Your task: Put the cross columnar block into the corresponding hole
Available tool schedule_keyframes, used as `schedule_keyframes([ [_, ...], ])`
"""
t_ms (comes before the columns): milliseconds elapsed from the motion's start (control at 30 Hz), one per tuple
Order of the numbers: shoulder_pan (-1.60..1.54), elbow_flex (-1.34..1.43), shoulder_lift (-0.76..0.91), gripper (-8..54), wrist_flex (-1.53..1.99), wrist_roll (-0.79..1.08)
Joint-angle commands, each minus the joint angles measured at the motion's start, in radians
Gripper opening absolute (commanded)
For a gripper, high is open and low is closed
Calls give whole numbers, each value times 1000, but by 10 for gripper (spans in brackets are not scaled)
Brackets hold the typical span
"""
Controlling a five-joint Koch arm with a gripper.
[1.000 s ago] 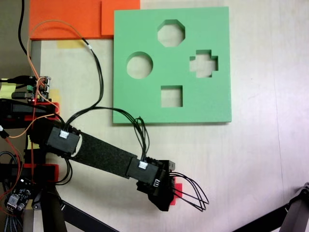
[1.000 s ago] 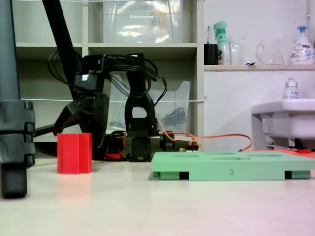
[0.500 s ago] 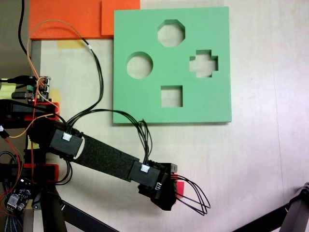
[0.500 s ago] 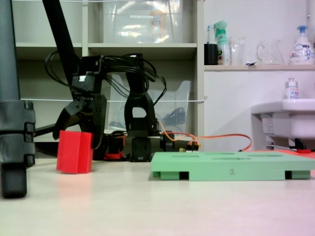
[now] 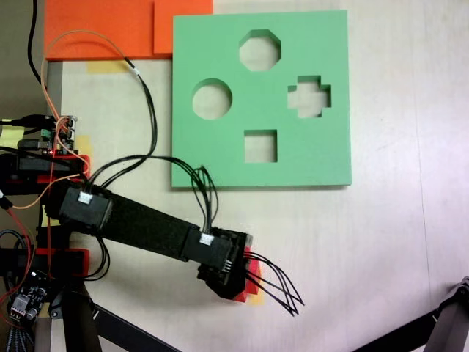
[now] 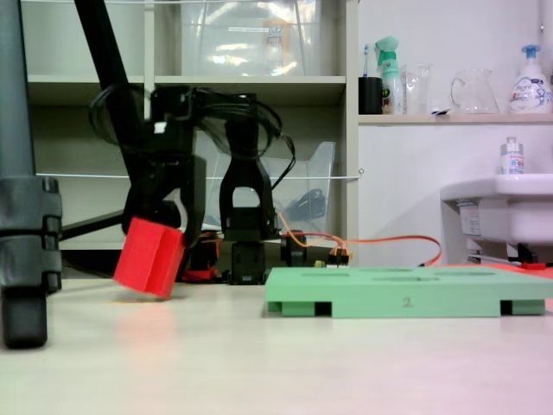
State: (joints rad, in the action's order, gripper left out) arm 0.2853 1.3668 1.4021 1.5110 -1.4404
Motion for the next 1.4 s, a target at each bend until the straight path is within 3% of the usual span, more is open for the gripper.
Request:
schedule_keyframes([
  [0,-41,-32,95,214,55,-66],
  [200,-351,-160,137,214,49,-357],
  [433,-676,-577,-149,215,-29,-678],
  [600,-776,-831,-336,215,-63,-730],
  [1367,-893,-842,-497,217,-241,-787],
])
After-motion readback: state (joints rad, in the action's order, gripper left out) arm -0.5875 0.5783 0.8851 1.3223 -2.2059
